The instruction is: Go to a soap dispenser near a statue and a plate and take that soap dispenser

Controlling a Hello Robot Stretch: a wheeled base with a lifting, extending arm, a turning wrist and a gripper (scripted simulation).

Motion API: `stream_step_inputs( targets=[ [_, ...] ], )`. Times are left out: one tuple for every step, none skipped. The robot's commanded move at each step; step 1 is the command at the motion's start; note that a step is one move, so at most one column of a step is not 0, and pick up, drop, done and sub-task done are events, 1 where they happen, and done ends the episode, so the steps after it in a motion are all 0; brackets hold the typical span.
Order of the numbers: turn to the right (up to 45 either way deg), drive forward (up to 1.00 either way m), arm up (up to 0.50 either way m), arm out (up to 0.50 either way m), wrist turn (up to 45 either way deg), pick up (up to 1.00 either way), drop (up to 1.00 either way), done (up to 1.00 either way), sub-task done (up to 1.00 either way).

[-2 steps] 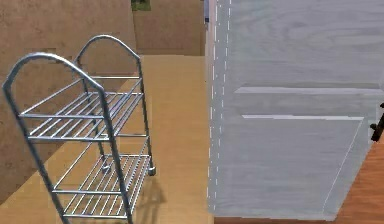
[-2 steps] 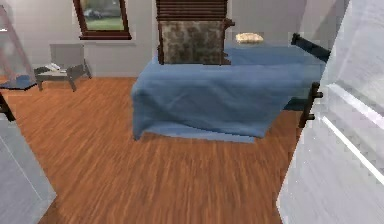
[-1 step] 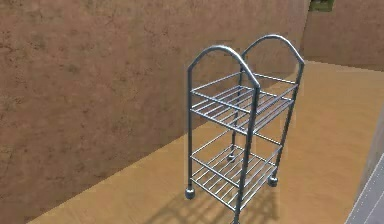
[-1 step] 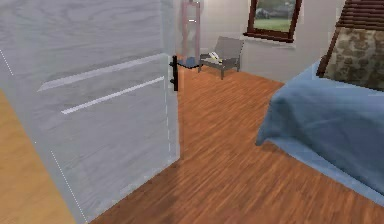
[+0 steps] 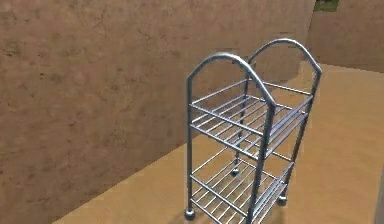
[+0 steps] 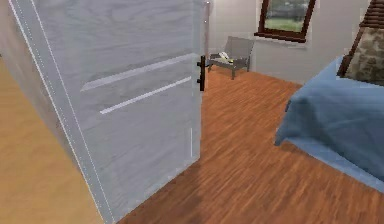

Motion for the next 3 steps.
stream_step_inputs(
  targets=[
    [-45.0, 0.0, 0.0, 0.0, 0.0, 0.0, 0.0, 0.0, 0.0],
    [-45.0, 0.0, 0.0, 0.0, 0.0, 0.0, 0.0, 0.0, 0.0],
    [-15.0, 0.0, 0.0, 0.0, 0.0, 0.0, 0.0, 0.0, 0.0]
  ],
)
